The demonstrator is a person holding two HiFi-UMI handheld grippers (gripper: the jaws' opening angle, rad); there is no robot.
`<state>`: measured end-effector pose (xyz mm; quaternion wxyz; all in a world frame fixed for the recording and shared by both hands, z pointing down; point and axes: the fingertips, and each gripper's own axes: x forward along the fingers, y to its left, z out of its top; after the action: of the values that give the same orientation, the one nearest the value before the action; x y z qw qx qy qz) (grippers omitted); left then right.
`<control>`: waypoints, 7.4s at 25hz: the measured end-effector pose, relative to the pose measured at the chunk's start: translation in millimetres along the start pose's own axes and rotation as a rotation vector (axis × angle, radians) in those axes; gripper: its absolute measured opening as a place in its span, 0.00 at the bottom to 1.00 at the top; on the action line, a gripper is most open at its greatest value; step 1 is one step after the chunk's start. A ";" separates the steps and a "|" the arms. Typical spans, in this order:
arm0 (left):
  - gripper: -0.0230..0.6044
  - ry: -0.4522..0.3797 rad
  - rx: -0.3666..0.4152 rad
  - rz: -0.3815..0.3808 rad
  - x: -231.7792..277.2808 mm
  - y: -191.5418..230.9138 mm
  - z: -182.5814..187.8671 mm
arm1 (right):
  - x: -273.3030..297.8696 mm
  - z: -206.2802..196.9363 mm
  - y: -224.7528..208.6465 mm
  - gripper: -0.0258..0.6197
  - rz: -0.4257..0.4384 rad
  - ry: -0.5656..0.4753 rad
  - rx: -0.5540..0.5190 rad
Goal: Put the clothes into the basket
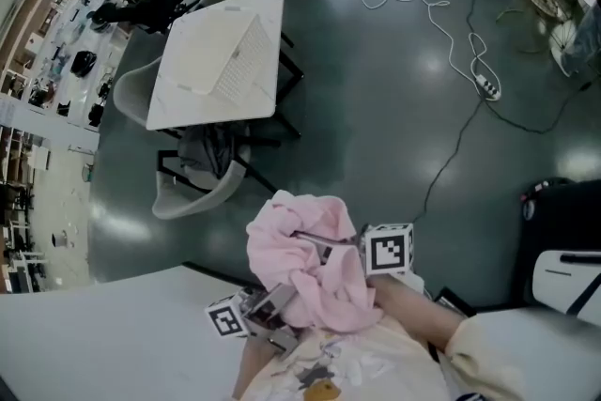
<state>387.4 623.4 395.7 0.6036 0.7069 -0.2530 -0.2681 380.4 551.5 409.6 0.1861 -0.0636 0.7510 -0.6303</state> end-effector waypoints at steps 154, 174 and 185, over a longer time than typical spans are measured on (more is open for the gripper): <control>0.53 0.080 0.034 0.468 187.0 296.8 826.5 | 549.1 537.7 -369.1 0.48 -0.847 -0.073 -0.011; 0.52 0.072 0.099 0.824 178.8 396.9 838.3 | 525.5 542.8 -462.3 0.45 -1.186 -0.080 0.062; 0.51 0.141 0.215 1.060 165.0 446.6 837.4 | 519.2 543.1 -506.5 0.44 -1.298 -0.027 -0.021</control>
<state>-80.9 -154.1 718.5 0.5960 0.5564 -0.5597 0.1482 26.4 -221.2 723.7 -0.2236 -0.5144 0.5635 -0.6065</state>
